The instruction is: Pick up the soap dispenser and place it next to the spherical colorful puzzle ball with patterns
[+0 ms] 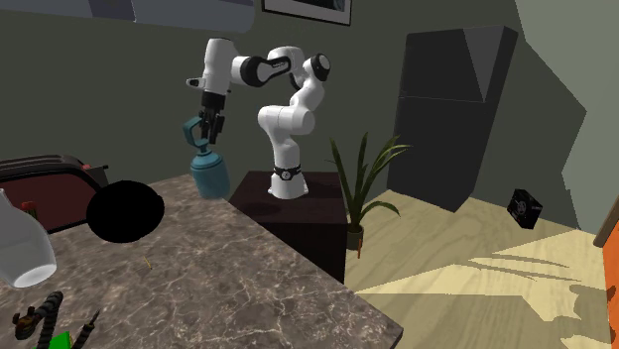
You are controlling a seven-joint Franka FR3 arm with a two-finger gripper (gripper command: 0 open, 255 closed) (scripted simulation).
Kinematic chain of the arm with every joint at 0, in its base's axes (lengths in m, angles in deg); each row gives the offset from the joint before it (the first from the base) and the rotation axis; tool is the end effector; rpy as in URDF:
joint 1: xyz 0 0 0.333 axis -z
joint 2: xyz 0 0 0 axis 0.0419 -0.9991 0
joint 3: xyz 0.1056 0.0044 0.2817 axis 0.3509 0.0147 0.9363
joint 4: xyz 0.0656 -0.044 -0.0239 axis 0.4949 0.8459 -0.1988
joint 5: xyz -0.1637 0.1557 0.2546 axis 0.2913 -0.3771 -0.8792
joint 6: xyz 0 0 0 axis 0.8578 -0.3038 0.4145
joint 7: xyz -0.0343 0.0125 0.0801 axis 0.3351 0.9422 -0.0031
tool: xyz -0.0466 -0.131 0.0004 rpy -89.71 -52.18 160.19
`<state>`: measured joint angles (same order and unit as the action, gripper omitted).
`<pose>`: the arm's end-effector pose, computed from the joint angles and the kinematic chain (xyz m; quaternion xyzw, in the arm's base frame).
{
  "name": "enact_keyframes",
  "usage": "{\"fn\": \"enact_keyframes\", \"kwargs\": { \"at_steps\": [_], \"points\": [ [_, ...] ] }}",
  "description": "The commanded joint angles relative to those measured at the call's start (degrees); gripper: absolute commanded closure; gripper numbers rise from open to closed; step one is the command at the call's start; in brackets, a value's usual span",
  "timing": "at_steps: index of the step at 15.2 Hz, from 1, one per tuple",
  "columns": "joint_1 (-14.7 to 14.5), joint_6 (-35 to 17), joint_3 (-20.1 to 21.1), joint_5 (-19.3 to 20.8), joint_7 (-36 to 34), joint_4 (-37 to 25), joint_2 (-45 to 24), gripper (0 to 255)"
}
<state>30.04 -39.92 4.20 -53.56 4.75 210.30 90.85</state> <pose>0.1079 -0.2130 0.4183 0.9232 -0.3544 0.1375 0.0562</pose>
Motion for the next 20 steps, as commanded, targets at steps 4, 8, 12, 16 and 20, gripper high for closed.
{"fn": "enact_keyframes", "kwargs": {
  "at_steps": [4, 8, 12, 16, 20],
  "points": [
    [1.3, -4.1, -2.4, 2.5, -0.1, 3.2, -1.0, 255],
    [2.3, -7.1, -4.1, 4.4, -0.2, 5.3, -2.0, 255],
    [2.3, -7.1, -4.1, 4.4, -0.2, 5.3, -2.0, 255],
    [2.3, -7.0, -4.1, 4.4, -0.2, 5.3, -2.0, 0],
    [2.3, -7.1, -4.1, 4.4, -0.1, 5.3, -2.0, 0]
  ]
}}
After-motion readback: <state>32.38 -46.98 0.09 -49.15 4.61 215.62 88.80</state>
